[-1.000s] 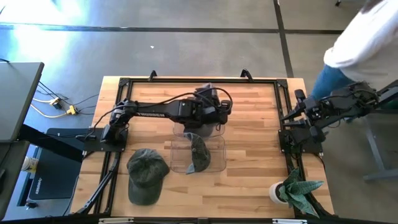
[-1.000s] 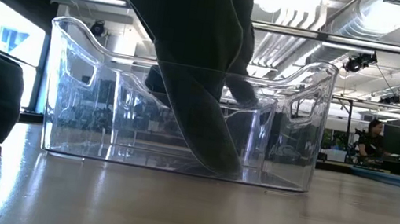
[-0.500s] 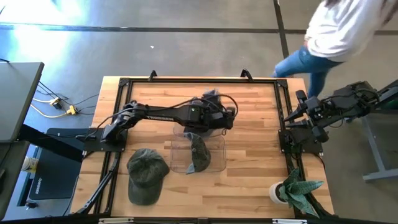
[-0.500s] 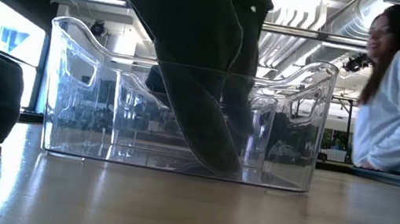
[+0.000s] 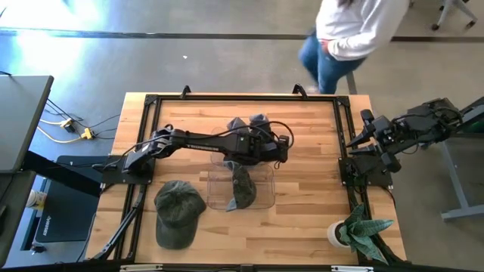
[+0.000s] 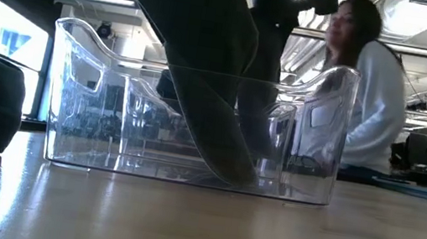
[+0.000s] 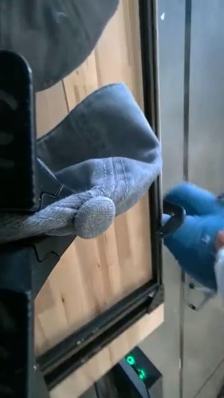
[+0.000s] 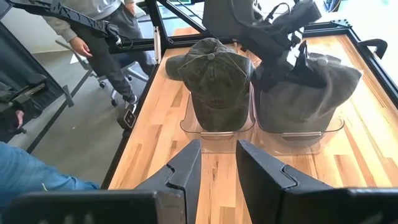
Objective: Pick & Place hat
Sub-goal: Put the gray cap into the top transparent bin
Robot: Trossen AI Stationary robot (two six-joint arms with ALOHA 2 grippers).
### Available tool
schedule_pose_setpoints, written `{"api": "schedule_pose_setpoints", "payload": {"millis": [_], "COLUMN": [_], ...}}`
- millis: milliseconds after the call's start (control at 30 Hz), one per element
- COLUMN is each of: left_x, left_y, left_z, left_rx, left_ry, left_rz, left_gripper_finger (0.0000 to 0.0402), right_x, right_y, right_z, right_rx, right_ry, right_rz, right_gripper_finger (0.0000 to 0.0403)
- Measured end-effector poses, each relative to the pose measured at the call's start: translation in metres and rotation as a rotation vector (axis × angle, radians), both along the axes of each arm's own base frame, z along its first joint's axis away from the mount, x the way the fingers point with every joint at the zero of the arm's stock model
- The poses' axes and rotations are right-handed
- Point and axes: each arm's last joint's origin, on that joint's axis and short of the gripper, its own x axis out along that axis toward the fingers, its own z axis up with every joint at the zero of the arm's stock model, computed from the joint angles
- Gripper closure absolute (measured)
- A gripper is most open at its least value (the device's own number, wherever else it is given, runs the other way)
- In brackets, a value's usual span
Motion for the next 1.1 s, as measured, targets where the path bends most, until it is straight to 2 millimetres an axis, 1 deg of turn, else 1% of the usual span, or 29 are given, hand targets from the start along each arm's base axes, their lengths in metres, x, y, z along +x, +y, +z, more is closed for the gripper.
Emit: {"api": "schedule_pose_setpoints", "payload": {"millis": [267, 500, 600, 733, 1000, 1100], "left_x": [0.001, -0.01, -0.014, -0.014, -0.016, -0.018], "left_y": [0.0, 0.003, 0.003, 0.003, 0.002, 0.001], "left_z": [-0.003, -0.011, -0.014, -0.015, -0.016, -0.018], "left_rx": [0.007, -0.09, -0.139, -0.146, -0.207, -0.236], "left_ry": [-0.009, 0.025, 0.047, 0.046, 0.07, 0.102], "left_rz": [0.022, 0.088, 0.105, 0.106, 0.085, 0.074], "left_gripper_finger": [0.0401, 0.0401, 0.0392, 0.0353, 0.0228, 0.0192], "right_x": [0.0, 0.0, 0.0, 0.0, 0.0, 0.0], "right_y": [0.0, 0.0, 0.0, 0.0, 0.001, 0.001], "right_z": [0.0, 0.0, 0.0, 0.0, 0.0, 0.0], "right_rx": [0.018, 0.024, 0.024, 0.02, 0.035, 0.038], "right_ry": [0.004, 0.007, 0.007, 0.005, 0.011, 0.012], "right_rz": [-0.009, -0.001, -0.001, 0.001, 0.027, 0.029], "right_gripper_finger": [0.0306, 0.0306, 0.0306, 0.0306, 0.0306, 0.0306]}}
